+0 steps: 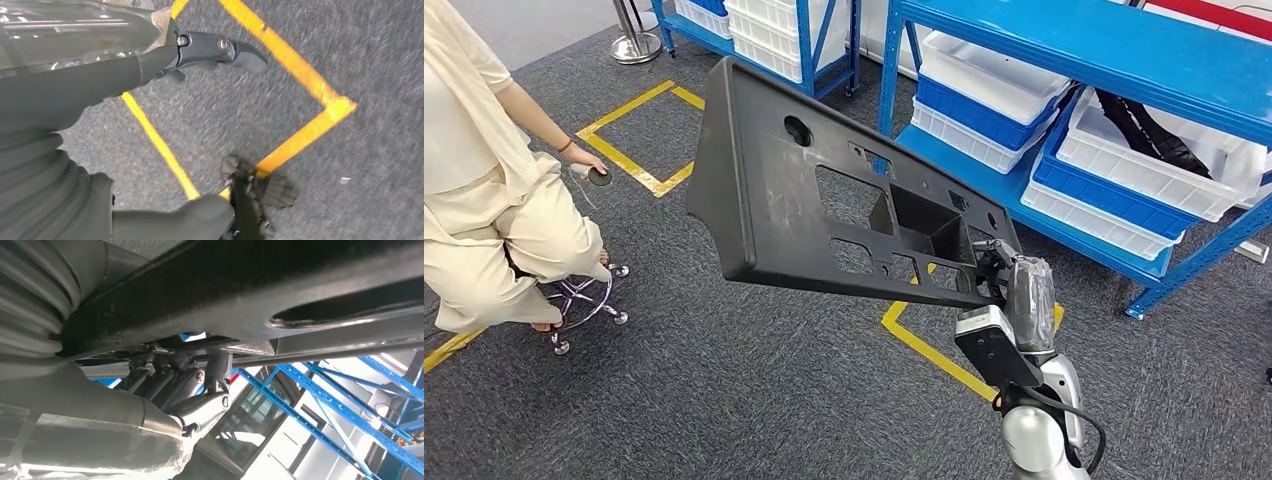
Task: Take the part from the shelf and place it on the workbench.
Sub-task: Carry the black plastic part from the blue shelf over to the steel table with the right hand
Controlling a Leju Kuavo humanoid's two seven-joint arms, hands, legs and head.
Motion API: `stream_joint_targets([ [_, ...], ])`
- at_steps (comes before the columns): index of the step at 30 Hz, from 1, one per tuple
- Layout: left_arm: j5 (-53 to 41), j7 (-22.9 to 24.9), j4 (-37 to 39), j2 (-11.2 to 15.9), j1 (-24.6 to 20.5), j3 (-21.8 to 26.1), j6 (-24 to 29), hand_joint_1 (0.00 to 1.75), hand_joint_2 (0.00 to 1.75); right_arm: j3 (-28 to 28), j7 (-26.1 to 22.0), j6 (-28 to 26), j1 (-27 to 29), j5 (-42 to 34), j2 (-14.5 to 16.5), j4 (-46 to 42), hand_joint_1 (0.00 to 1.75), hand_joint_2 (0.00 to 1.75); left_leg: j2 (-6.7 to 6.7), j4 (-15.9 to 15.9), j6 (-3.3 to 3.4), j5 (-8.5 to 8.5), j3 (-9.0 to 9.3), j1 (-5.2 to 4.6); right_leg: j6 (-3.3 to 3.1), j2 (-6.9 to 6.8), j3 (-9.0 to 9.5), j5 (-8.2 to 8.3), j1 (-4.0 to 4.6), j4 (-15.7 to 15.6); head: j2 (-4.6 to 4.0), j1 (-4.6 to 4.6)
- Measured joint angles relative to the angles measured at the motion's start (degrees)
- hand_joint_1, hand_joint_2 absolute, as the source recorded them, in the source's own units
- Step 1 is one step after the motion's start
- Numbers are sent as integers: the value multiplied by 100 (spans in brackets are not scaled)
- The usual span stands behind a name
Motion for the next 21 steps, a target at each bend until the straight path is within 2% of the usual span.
stream_joint_targets([
  [2, -16, 0, 1, 0, 1, -1, -5, 0, 175, -5, -8, -14, 56, -2, 6, -13, 175, 175, 243, 287, -45, -200, -133, -6, -104, -110, 36, 45, -64, -53, 0, -25],
  [3, -20, -5, 1, -1, -4, -1, -9, 0, 175, -10, -14, -22, 86, -4, 8, -17, 175, 175, 400, 596, -66, -388, -271, 4, -138, -168, 43, 52, -69, -63, 0, -34],
  [4, -26, -13, 1, -4, -9, -2, -13, 0, 175, -15, -20, -32, 115, -7, 9, -21, 175, 175, 499, 978, -94, -586, -452, 19, -163, -225, 42, 51, -65, -64, 0, -47],
  [5, -35, -21, 1, -5, -12, -2, -16, 0, 175, -20, -25, -39, 141, -10, 9, -22, 175, 175, 541, 1330, -124, -729, -623, 40, -164, -285, 37, 49, -59, -63, 0, -49],
  [6, -43, -27, 1, -5, -11, -2, -16, 0, 175, -25, -28, -45, 165, -14, 9, -21, 175, 175, 563, 1539, -152, -775, -728, 62, -164, -345, 33, 47, -58, -61, 0, -49],
  [7, -55, -34, 1, -6, -9, -2, -16, 0, 175, -30, -32, -49, 184, -20, 8, -20, 175, 175, 584, 1537, -177, -714, -725, 83, -158, -402, 32, 42, -61, -59, 0, -53],
  [8, -66, -40, 1, -6, -9, -2, -16, 0, 175, -34, -36, -55, 200, -29, 6, -18, 175, 175, 624, 1292, -196, -558, -593, 103, -146, -454, 36, 33, -65, -55, 0, -53],
  [9, -75, -48, 0, -6, -10, -2, -16, 0, 175, -39, -40, -63, 212, -43, 4, -15, 175, 175, 708, 886, -208, -365, -368, 118, -125, -502, 45, 19, -69, -49, 0, -54],
  [11, -92, -60, 0, -19, -20, -4, -14, 0, 175, -52, -55, -86, 225, -75, -4, -9, 175, 175, 892, 199, -180, -137, 16, 108, -56, -584, 55, -24, -28, -25, 0, -45],
  [12, -99, -62, 1, -28, -25, -5, -11, 0, 175, -62, -65, -96, 230, -90, -9, -8, 175, 175, 933, 42, -146, -107, 97, 92, -21, -622, 58, -39, -5, -19, 0, -37],
  [14, -116, -63, 1, -46, -29, -5, -2, 0, 175, -78, -87, -107, 235, -115, -20, -6, 175, 175, 851, -10, -61, -98, 86, 52, 49, -711, 74, -52, 29, -28, 0, -20],
  [15, -121, -63, 1, -55, -28, -5, 4, 0, 175, -83, -95, -110, 235, -125, -24, -4, 175, 175, 804, -32, -19, -77, 86, 51, 83, -708, 65, -69, 26, -13, 0, -23],
  [16, -125, -61, 1, -68, -28, -5, 11, 0, 175, -87, -100, -112, 236, -132, -31, 1, 175, 175, 755, -52, 26, -54, 86, 54, 106, -641, 37, -127, 17, 59, 0, -22],
  [17, -122, -61, 1, -79, -31, -4, 20, 0, 175, -92, -110, -118, 237, -139, -37, 8, 175, 175, 706, -72, 71, -32, 87, 65, 113, -529, -43, -241, 2, 243, 0, -17],
  [19, -95, -150, 1, -93, -39, -3, -1, 0, 175, -103, -178, -160, 236, -155, -60, 34, 175, 175, 599, -81, 129, -9, 71, 73, 91, -291, -370, -585, -39, 946, 0, -4],
  [20, -67, -247, 1, -96, -43, -2, -28, 0, 175, -105, -217, -185, 224, -170, -75, 46, 175, 175, 537, -80, 141, -3, 59, 69, 93, -241, -561, -736, -51, 1346, 0, -1],
  [21, -35, -355, 1, -98, -46, 0, -62, 0, 175, -104, -235, -192, 193, -192, -96, 55, 175, 175, 468, -79, 145, 3, 50, 66, 113, -223, -698, -814, -60, 1622, 0, 0],
])
